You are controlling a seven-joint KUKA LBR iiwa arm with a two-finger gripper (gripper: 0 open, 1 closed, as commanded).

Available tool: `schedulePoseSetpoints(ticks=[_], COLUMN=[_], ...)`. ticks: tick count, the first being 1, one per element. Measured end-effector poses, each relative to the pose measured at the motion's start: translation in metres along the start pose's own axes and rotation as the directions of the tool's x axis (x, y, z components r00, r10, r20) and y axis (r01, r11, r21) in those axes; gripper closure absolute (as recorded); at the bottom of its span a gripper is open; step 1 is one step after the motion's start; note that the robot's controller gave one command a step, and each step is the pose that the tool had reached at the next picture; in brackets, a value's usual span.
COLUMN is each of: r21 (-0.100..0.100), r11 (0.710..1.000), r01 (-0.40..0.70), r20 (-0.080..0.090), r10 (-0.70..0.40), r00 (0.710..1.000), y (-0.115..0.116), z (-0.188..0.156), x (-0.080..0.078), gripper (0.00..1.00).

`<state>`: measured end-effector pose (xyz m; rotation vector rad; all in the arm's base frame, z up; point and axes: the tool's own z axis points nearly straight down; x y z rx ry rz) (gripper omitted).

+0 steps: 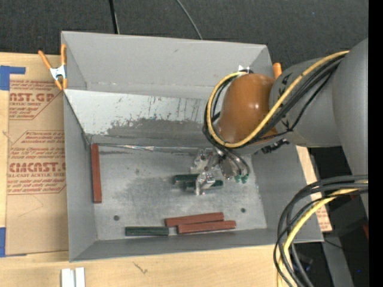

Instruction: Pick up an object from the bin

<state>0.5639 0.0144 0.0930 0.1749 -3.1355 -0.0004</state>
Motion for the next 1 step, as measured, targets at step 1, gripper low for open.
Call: schedulePoseSetpoints(ticks=[1], r21=[0.0], r11=[1.0], r01=[0.0], r20=[-0.002], r10=[0.0], r00=[1.0], y=[0.0001], z=[-0.0119], x=[0.0004], gripper=[1.0])
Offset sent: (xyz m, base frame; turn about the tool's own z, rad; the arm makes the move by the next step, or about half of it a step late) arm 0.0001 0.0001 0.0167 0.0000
